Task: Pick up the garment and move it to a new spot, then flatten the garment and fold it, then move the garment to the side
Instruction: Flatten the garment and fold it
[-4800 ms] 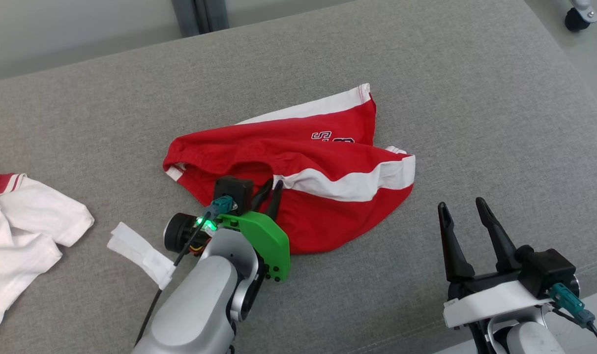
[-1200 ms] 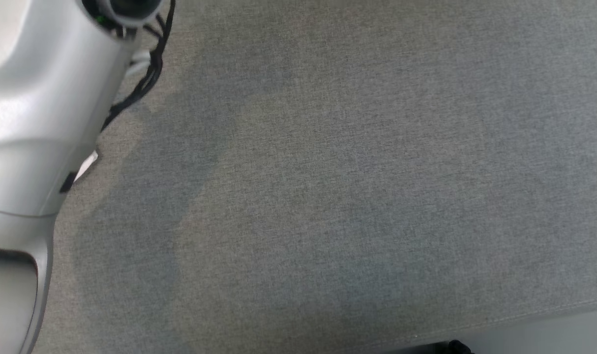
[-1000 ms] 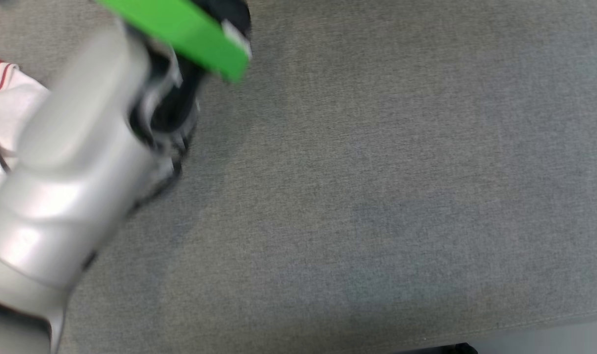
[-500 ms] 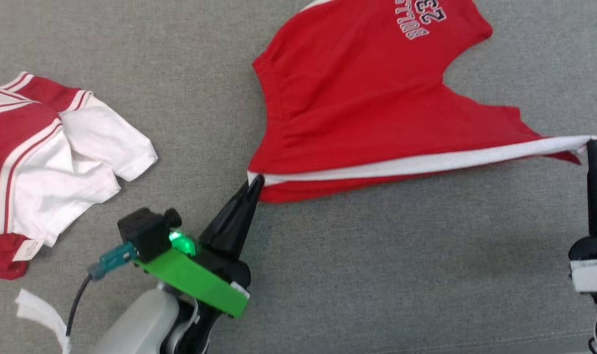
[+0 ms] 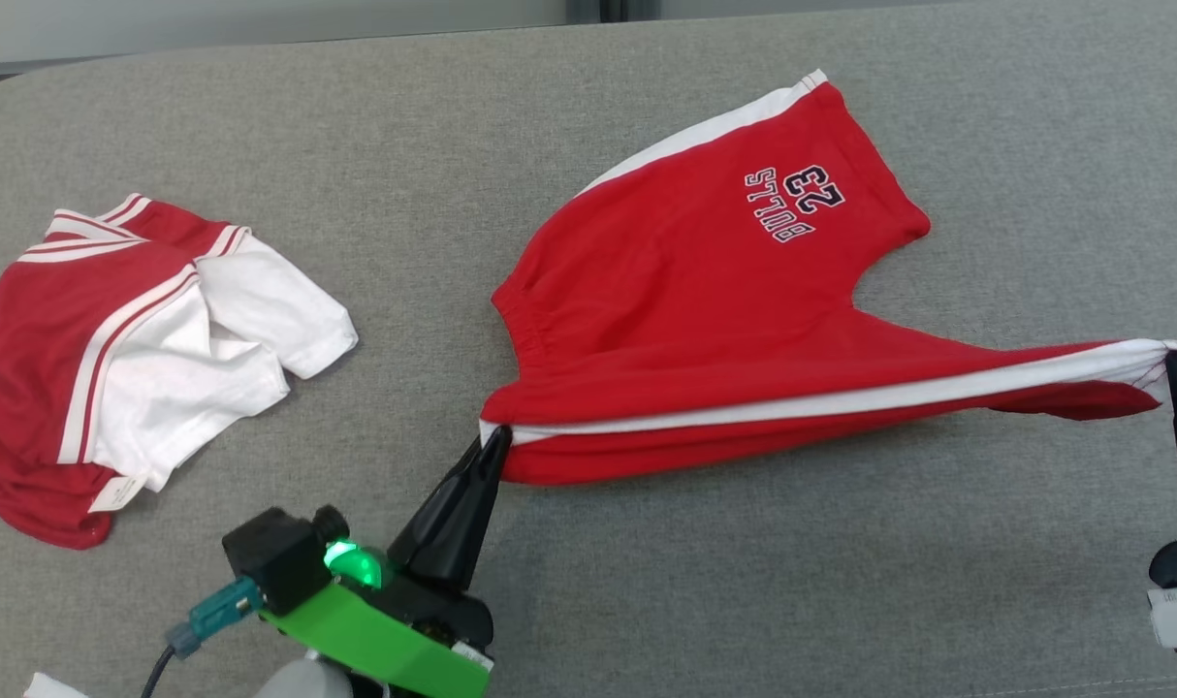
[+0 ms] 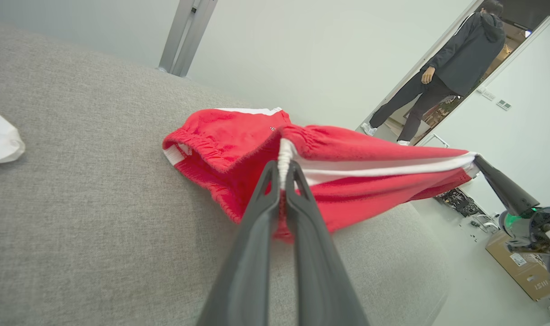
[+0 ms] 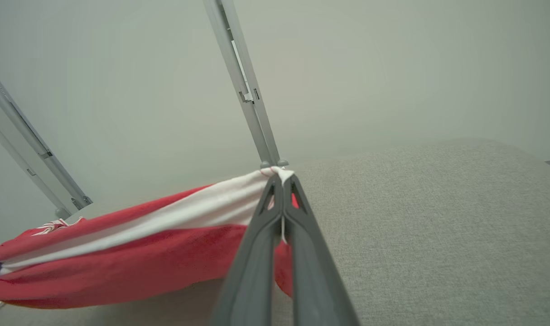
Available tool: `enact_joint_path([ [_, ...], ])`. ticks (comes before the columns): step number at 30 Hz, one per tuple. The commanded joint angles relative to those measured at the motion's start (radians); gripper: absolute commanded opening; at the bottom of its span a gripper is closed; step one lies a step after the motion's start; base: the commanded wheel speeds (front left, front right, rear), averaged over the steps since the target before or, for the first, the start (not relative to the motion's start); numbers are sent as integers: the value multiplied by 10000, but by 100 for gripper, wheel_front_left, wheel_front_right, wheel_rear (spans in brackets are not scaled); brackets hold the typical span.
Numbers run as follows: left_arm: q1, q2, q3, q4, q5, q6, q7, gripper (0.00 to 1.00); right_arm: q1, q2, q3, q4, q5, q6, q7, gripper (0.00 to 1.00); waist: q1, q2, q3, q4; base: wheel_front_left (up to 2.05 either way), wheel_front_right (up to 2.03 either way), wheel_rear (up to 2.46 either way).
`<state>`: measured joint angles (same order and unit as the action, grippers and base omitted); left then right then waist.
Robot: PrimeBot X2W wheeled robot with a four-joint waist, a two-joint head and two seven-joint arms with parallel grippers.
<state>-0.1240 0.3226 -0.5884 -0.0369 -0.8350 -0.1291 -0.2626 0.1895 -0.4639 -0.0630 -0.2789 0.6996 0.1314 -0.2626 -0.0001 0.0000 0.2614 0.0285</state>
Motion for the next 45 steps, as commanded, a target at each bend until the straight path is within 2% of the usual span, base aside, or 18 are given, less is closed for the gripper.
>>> enact_joint_path([
  [1,-504,-69,-40,136,-66,-25,-30,0,-395,-194,5,276,-189,-15,-29,0,1,0,319,318,0,0,0],
  [5,-1519,-360,-296,699,-160,-25,19,0,-1521,-666,109,988,-611,-13,241,0,1,0,787,648,0,0,0],
  [8,-2364,-686,-418,1218,-329,-25,94,0,-2560,-1247,430,1421,-725,-13,651,0,1,0,1188,875,0,0,0],
  [15,-4075,-1166,-748,2116,-914,-25,531,0,-5073,-2698,1303,2249,-484,-13,1836,0,1,0,1763,1346,0,0,0],
  [19,-4849,-1319,-861,2771,-907,-25,765,0,-6343,-3267,2076,2819,-282,-13,2517,0,1,0,1989,1559,0,0,0],
  [27,-6116,-1692,-1150,3648,-1093,-25,905,0,-8772,-3731,3746,4345,-128,-13,3314,0,1,0,2581,1936,0,0,0],
  [36,-7143,-1923,-1574,4719,-1327,-25,697,0,-10572,-3768,5140,5852,118,-13,3017,0,1,0,2972,2172,0,0,0],
  [37,-7195,-1953,-1622,4835,-1352,-25,651,6,-10708,-3781,5327,5971,87,-13,2908,39,1,0,2973,2172,0,0,0],
  [38,-7202,-1980,-1631,4940,-1423,-25,623,43,-10808,-3774,5439,6074,69,-13,2764,100,1,0,2960,2168,0,0,0],
  [39,-7224,-1985,-1603,5072,-1430,-25,558,100,-10903,-3740,5571,6196,59,-13,2567,100,1,0,2927,2152,0,0,0],
  [45,-7006,-1733,-1715,5396,-999,7,190,100,-10556,-3544,6135,6839,309,-13,1556,100,1,0,2441,1945,0,0,0],
])
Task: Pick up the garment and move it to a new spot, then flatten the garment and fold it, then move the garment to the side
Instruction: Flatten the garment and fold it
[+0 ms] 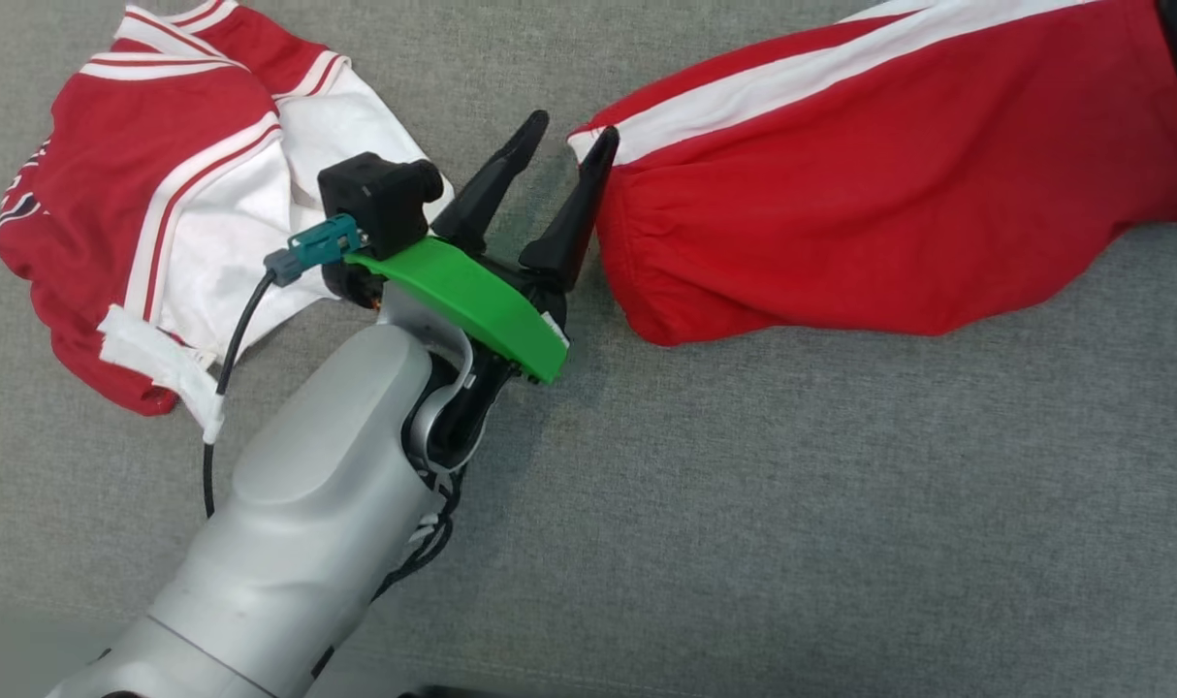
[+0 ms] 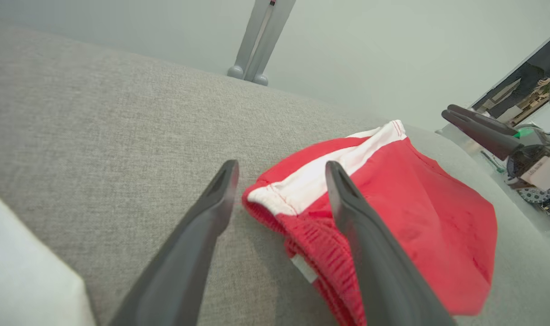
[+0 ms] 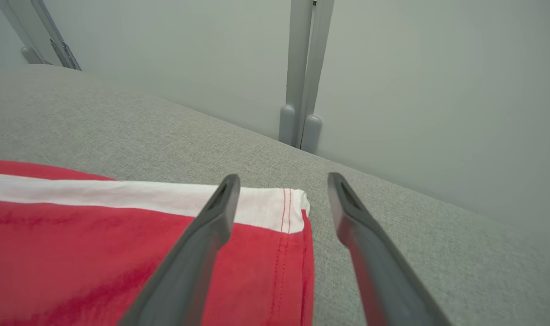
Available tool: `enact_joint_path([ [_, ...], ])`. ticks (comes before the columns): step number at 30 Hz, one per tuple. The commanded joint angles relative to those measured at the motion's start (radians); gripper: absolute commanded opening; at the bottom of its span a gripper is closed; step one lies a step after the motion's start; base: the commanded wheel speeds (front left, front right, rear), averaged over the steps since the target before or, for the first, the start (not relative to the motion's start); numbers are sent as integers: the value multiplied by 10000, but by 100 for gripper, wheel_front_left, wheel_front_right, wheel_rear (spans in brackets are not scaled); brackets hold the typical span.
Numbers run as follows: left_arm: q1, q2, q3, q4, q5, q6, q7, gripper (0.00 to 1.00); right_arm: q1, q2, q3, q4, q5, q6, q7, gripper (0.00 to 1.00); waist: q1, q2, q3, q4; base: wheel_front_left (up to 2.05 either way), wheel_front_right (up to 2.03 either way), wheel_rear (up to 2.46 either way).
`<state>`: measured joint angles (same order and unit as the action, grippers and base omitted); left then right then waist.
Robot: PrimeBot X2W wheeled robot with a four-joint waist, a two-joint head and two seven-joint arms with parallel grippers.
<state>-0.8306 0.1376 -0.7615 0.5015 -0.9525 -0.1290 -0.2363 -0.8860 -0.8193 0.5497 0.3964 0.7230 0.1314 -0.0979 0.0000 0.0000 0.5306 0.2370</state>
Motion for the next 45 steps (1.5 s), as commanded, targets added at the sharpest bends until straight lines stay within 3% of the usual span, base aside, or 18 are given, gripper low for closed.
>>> enact_joint_path([
  [1,179,180,37,-15,331,83,-138,100,344,69,29,154,184,-13,-203,100,0,0,-357,-183,0,0,0],
  [4,691,452,206,-338,1220,585,-286,100,948,244,50,365,610,-13,-429,100,0,0,-738,-364,0,0,0],
  [7,1560,583,1002,-1382,2397,1283,-282,100,1550,525,-80,580,1338,-12,-349,100,0,0,-1084,-514,0,0,0],
  [13,3764,294,2190,-3276,4312,2014,-278,100,1893,724,-134,1255,1839,-9,29,100,0,0,-1481,-290,0,0,0],
  [23,5801,-450,2745,-4601,6615,2102,-279,100,1359,1005,-245,3489,1707,-9,751,100,0,0,-1505,857,0,0,0],
  [32,6071,-770,2933,-4642,7234,1710,-280,100,1005,1263,-16,4893,1583,-9,1100,100,0,0,-1340,1326,0,0,0],
  [33,6084,-786,2961,-4653,7282,1693,-280,100,978,1274,25,5001,1552,-10,1124,49,0,0,-1328,1323,0,0,0],
  [34,6097,-802,3004,-4664,7321,1678,-280,100,966,1290,57,5118,1518,-10,1089,34,0,0,-1314,1303,0,0,0],
  [35,6111,-811,3039,-4663,7346,1666,-280,100,952,1296,76,5218,1498,-12,1042,0,0,0,-1307,1275,0,0,0],
  [45,6255,-848,3458,-4484,7636,1528,-281,100,923,1364,-153,5977,1582,-24,52,0,0,0,-1644,112,0,0,0],
])
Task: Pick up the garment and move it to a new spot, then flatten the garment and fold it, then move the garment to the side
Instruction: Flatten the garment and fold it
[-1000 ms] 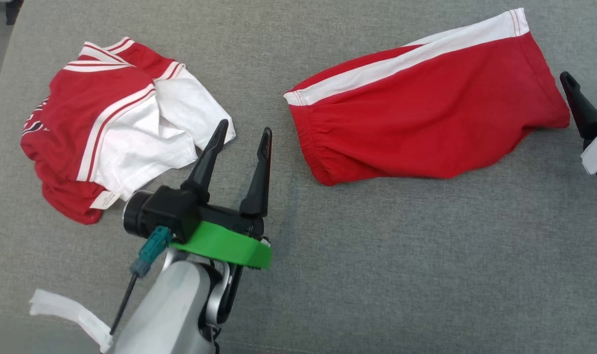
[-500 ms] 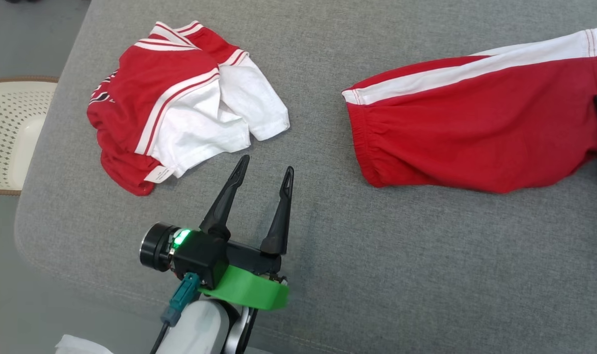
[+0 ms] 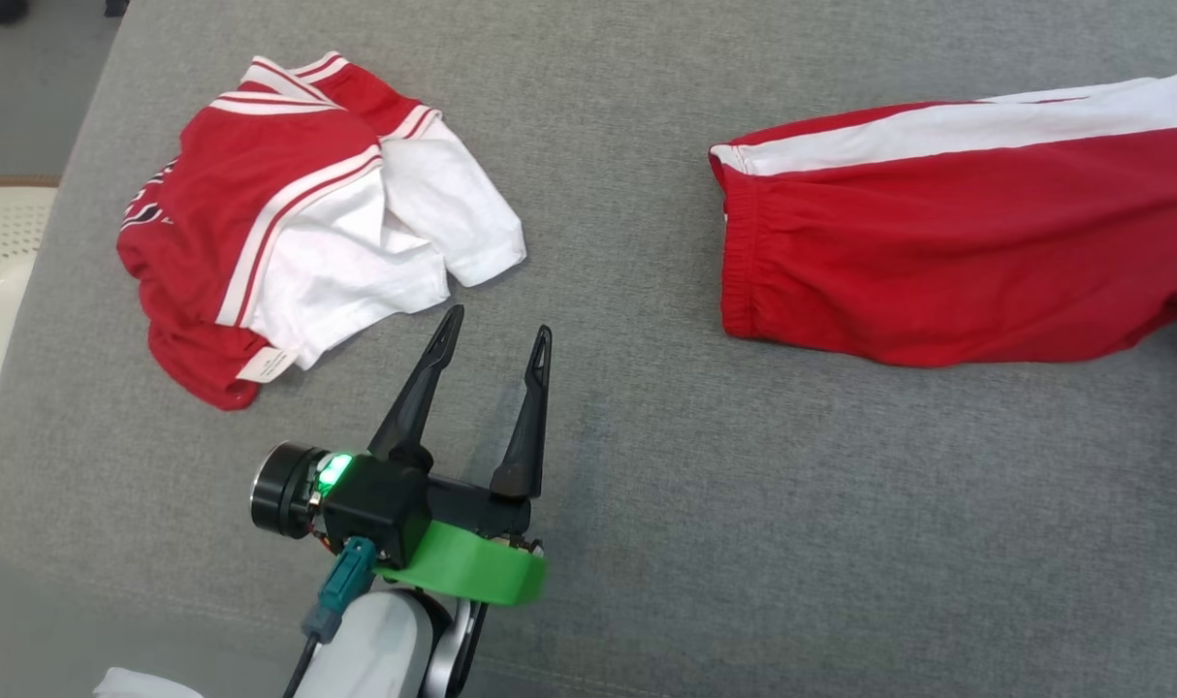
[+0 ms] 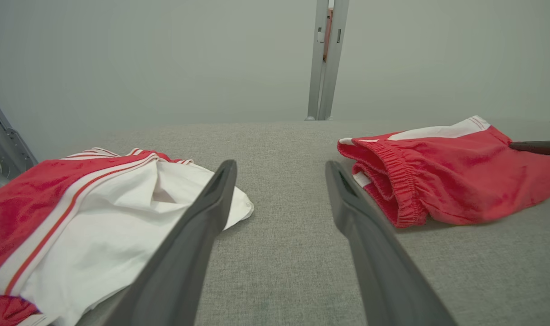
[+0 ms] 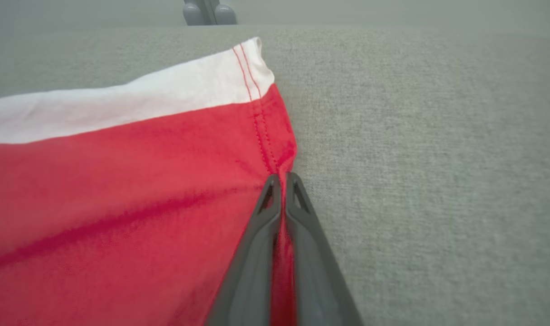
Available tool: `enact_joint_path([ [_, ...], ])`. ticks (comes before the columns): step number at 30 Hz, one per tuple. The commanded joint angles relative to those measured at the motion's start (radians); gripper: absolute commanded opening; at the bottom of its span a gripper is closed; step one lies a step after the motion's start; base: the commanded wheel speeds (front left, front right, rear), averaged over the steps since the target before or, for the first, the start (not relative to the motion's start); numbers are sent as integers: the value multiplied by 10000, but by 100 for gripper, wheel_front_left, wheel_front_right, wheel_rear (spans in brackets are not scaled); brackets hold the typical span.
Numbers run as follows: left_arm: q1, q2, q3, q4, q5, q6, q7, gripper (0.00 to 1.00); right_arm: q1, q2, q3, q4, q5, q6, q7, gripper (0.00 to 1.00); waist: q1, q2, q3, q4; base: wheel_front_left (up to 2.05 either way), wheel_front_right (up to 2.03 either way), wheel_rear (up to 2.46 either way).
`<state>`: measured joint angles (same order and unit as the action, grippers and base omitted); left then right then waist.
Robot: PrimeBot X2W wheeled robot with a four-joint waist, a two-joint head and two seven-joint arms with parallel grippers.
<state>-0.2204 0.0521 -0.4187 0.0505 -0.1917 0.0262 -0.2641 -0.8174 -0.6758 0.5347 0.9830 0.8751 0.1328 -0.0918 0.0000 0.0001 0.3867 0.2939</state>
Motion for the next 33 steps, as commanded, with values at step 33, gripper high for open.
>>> enact_joint_path([
  [33,660,-7,149,417,-55,22,-3,100,-558,2008,563,-2723,-2294,-27,167,0,0,-1,-1422,-1543,0,0,0],
])
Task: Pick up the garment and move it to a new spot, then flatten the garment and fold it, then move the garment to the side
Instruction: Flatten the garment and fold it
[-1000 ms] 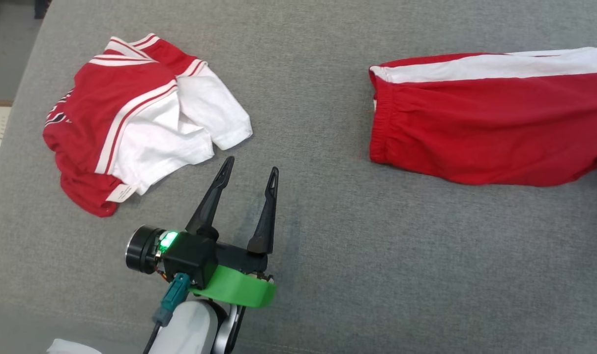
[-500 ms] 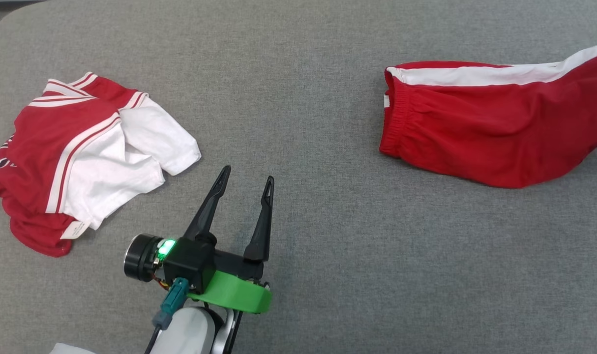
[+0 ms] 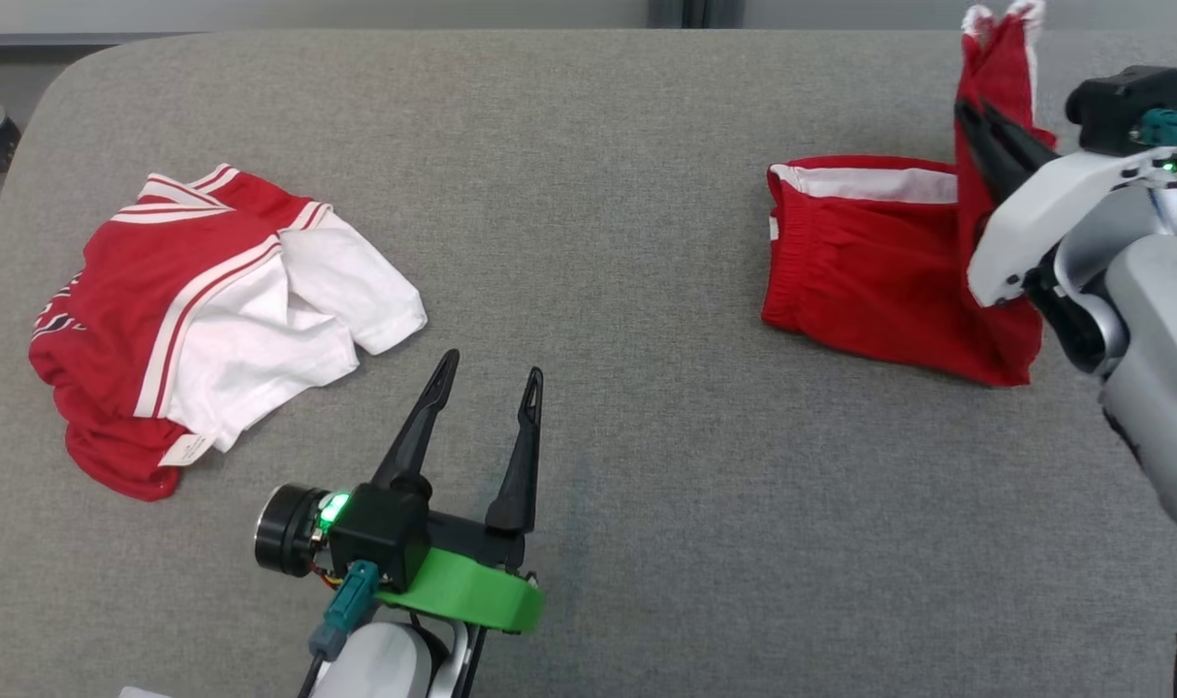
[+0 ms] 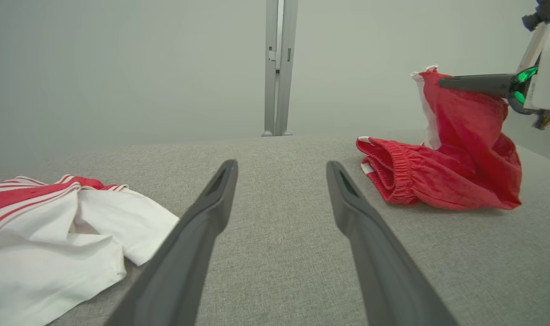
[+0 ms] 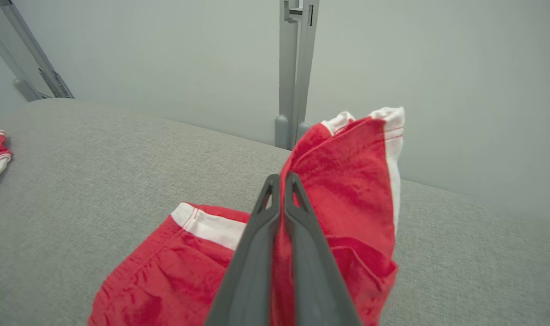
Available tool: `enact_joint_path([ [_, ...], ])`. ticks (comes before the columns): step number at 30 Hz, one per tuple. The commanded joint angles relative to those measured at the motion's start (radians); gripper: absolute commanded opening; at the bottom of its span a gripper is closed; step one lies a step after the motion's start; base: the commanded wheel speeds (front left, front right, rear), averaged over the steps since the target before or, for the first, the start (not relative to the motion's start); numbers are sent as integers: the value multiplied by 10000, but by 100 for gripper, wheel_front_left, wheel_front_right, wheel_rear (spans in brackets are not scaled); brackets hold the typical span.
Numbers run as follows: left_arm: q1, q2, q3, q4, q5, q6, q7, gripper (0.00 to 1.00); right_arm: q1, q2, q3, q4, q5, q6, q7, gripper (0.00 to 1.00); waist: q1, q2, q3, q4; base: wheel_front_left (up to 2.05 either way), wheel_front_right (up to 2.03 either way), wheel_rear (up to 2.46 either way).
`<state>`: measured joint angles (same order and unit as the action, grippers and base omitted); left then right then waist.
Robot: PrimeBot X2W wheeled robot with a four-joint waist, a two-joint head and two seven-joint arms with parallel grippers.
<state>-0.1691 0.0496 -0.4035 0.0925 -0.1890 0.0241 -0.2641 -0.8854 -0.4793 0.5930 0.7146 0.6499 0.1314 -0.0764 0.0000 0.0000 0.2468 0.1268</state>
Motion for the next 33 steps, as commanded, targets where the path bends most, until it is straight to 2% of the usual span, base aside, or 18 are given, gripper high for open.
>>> enact_joint_path([
  [1,156,19,-27,11,-96,41,-3,100,205,240,-24,-186,-132,-14,130,0,0,0,-17,194,0,0,0],
  [12,77,18,-278,80,-364,209,-3,100,1180,1673,18,-1008,-653,-14,1222,0,0,0,32,706,0,0,0],
  [13,89,18,-286,102,-378,225,-3,100,1308,1773,-29,-1064,-647,-14,1272,83,0,0,0,718,0,0,0],
  [14,106,18,-294,116,-373,231,-3,100,1413,1860,-103,-1144,-593,-14,1241,100,0,0,-31,721,0,0,0],
  [19,173,18,-311,176,-460,309,-3,100,2121,1976,-342,-2019,-188,-14,1125,100,0,0,-265,630,0,0,0],
  [25,386,18,-276,196,-414,366,-3,100,3153,1267,-1392,-3274,-399,-12,695,100,0,0,-734,367,0,0,0],
  [29,580,19,-211,173,-314,377,-3,100,4052,769,-2379,-3713,-610,-12,444,100,0,0,-1041,209,0,0,0],
  [33,791,19,-57,176,-202,322,-3,100,4995,579,-3139,-3834,-826,-11,6,100,0,0,-1329,47,0,0,0],
])
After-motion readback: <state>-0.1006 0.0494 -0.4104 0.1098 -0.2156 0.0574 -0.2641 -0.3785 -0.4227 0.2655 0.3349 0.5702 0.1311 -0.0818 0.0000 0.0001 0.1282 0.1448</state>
